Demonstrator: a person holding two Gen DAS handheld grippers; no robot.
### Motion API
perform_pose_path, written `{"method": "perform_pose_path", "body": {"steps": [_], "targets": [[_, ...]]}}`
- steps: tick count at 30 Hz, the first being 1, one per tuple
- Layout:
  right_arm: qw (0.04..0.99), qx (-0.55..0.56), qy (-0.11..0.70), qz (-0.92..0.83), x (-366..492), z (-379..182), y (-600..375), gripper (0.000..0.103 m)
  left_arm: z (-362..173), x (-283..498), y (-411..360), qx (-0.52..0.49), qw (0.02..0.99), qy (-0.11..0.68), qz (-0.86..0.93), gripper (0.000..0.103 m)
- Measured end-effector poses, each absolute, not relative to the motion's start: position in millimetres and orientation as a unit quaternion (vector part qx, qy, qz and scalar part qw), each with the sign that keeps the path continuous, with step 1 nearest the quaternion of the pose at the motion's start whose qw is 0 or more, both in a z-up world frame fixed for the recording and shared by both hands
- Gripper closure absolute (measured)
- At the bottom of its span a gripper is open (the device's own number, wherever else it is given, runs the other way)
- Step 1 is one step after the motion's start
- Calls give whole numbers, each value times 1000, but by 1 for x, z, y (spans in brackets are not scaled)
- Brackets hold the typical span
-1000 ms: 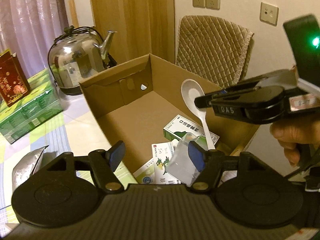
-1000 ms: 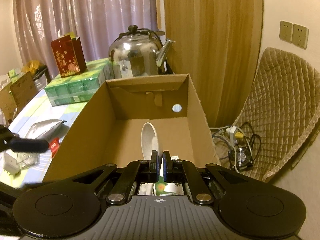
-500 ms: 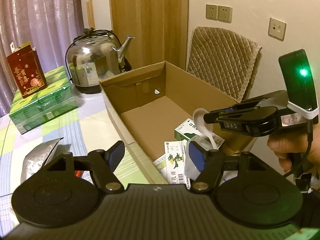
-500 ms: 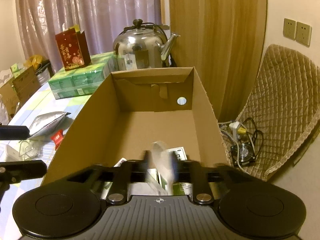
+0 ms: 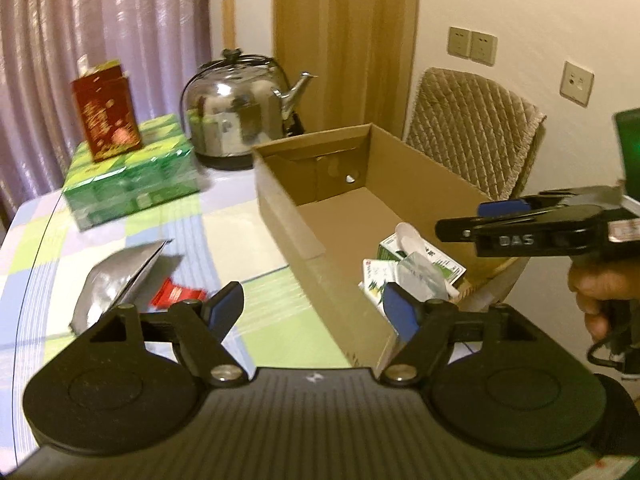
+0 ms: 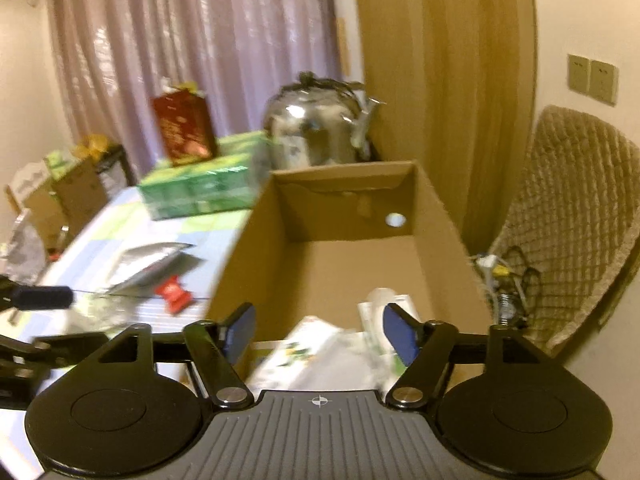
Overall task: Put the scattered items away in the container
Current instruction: 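Withdraw both tools from the cardboard box back over the table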
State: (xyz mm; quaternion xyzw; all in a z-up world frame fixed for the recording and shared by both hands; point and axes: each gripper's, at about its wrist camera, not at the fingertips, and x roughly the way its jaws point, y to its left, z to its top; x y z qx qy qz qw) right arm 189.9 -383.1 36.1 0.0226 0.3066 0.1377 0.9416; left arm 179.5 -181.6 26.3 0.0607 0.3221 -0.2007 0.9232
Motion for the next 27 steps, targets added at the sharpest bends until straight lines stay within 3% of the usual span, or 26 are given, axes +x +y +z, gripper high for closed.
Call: {"method": "perform_pose_path", "body": {"steps": [10, 14, 27], "targets": [[934, 0, 289, 211, 133, 55, -313, 5, 22, 131, -113, 33, 933, 331, -137, 15], [927, -22, 291, 236, 120, 50, -286, 2, 21, 114, -79, 20, 938, 331, -96, 5], [895, -77, 332, 287, 113, 21, -216, 2, 11, 85, 9, 27, 939, 342, -19, 1]]}}
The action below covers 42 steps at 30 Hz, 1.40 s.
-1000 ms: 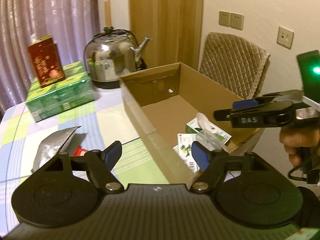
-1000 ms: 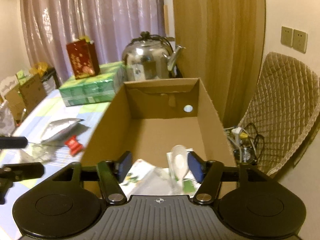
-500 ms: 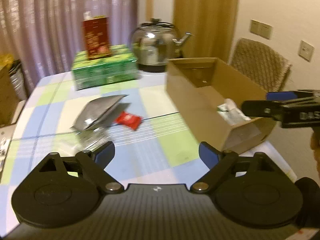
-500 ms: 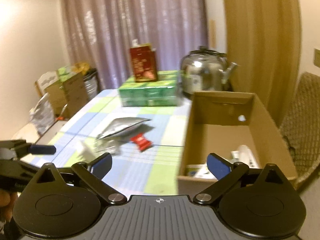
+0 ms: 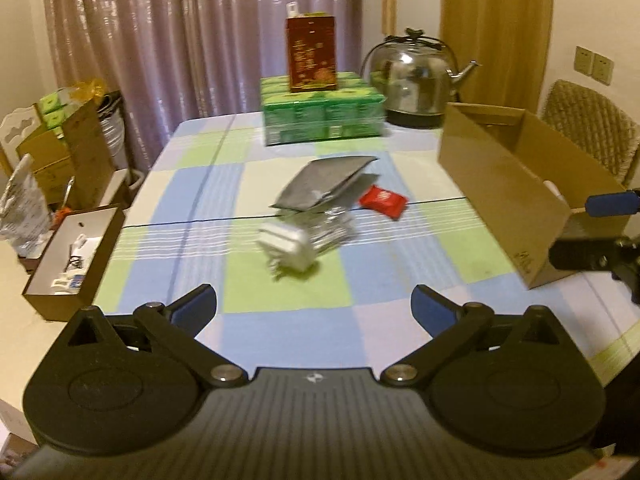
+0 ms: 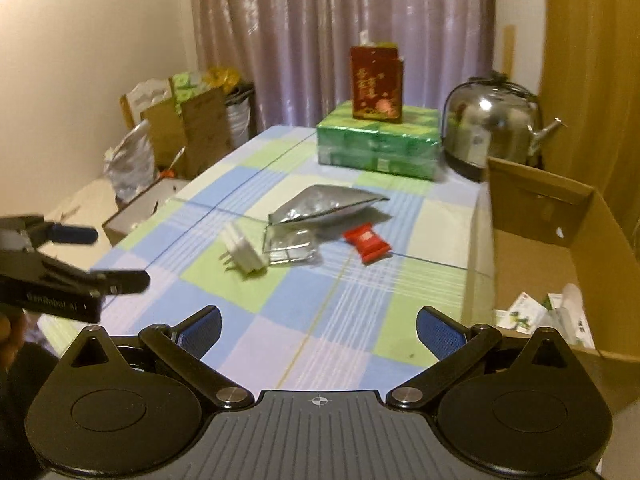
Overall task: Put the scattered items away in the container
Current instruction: 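Withdraw both tools from the cardboard box back over the table, then grasp the white plug adapter with the left gripper while the right grasps the red candy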
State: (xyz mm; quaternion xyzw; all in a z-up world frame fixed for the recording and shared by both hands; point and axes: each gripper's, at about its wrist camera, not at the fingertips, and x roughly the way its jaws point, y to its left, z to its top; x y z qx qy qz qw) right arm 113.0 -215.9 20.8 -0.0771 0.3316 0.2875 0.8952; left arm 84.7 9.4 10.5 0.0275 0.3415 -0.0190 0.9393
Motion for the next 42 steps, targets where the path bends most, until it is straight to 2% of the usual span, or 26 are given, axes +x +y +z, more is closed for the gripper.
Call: {"method": "perform_pose_path", "body": {"steps": [11, 25, 42], "targets": [[879, -98, 359, 297, 139, -6, -188, 2, -12, 115, 47, 40, 929, 366, -28, 1], [868, -122, 380, 295, 205, -27, -176, 2, -49, 169, 48, 59, 916, 393, -63, 1], [855, -151, 390, 307, 263, -41, -156, 2, -82, 233, 49, 120, 905, 382, -146, 3]]}}
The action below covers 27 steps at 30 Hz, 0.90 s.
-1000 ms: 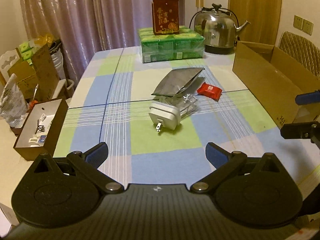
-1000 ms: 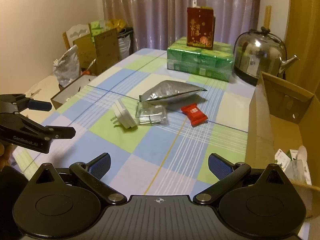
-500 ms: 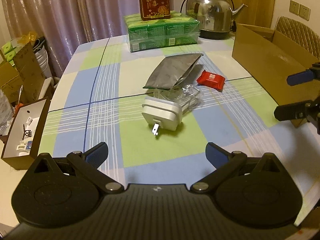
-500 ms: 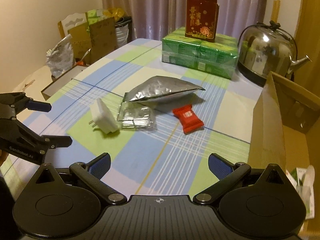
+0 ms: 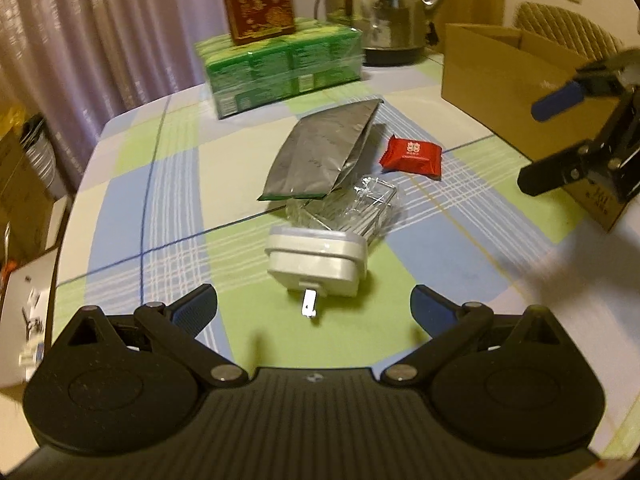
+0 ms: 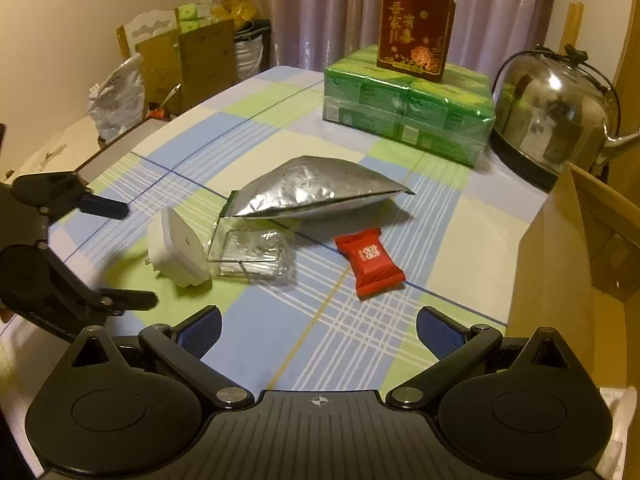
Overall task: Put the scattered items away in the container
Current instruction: 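Grasp the white plug adapter with the left gripper while the right grasps the red candy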
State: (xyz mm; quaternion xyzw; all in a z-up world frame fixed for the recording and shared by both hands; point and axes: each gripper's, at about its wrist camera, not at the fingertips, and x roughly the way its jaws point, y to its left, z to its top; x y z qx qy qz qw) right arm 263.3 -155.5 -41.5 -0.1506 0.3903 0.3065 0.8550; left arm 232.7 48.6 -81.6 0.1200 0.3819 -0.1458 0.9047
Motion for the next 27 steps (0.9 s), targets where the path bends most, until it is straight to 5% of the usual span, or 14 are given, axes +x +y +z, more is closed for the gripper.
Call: {"method": "perform_pose_path", "body": {"steps": [9, 13, 27], "targets": [[851, -166, 396, 303, 277, -51, -148, 2, -100, 263, 48, 123, 896, 380, -193, 15], [847, -174, 400, 303, 283, -55, -146, 2, -105, 268, 45, 114, 898, 381, -187, 41], [828, -218, 421, 301, 329, -65, -123, 2, -110, 281, 43, 40, 923, 368, -108, 43]]}}
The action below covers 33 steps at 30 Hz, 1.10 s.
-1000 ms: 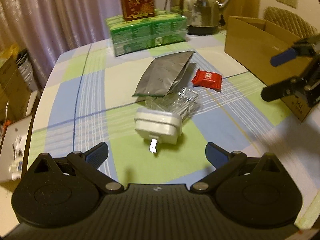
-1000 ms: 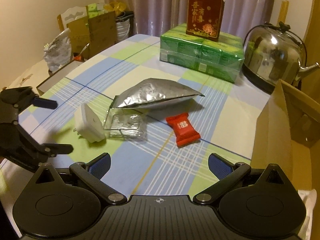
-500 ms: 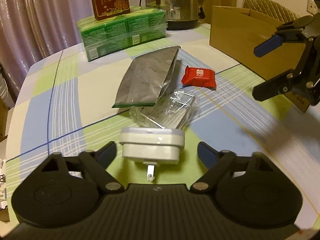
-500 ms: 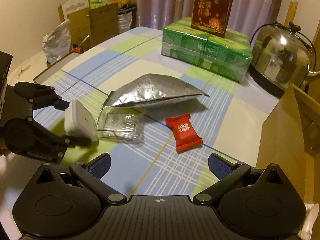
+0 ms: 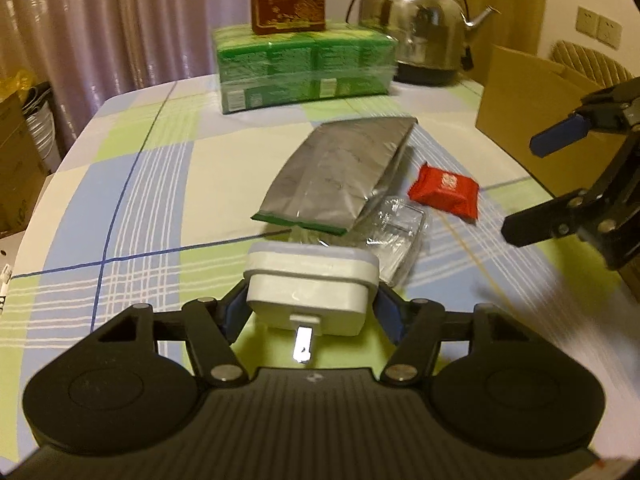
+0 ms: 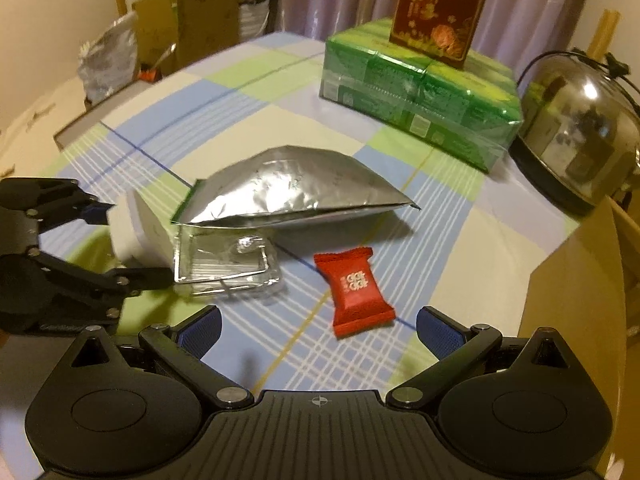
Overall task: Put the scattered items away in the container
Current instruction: 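Grasp the white plug adapter with the left gripper while the right grasps the red candy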
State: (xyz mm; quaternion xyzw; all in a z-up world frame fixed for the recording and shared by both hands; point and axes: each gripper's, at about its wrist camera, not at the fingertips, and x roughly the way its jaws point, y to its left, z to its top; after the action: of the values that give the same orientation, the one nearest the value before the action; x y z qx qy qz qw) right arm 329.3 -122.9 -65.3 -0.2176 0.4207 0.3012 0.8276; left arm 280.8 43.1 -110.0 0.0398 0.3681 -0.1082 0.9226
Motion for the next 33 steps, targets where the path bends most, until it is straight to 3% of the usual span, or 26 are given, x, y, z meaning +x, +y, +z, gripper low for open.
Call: {"method": "perform_pose_path", "body": {"steps": [4, 7, 18, 19, 20, 22, 33], "targets": [[816, -230, 439, 299, 350, -74, -119, 4, -113, 278, 42, 33, 928, 357, -101, 43], [804, -250, 450, 299, 360, -83, -115, 16, -116, 279, 44, 21, 927, 362, -99, 43], [790, -260, 465, 303, 383, -109, -106, 38, -119, 282, 44, 12, 924, 371, -97, 43], [791, -255, 466, 303, 384, -109, -106, 47, -119, 282, 44, 11, 923, 371, -97, 43], [792, -252, 467, 301, 384, -108, -106, 63, -119, 282, 44, 9, 923, 372, -98, 43], [793, -258, 467, 295, 383, -106, -105, 77, -119, 282, 44, 5, 923, 372, -102, 43], [804, -207, 485, 276, 319, -94, -125, 79, -118, 267, 33, 13, 920, 375, -114, 43]]}}
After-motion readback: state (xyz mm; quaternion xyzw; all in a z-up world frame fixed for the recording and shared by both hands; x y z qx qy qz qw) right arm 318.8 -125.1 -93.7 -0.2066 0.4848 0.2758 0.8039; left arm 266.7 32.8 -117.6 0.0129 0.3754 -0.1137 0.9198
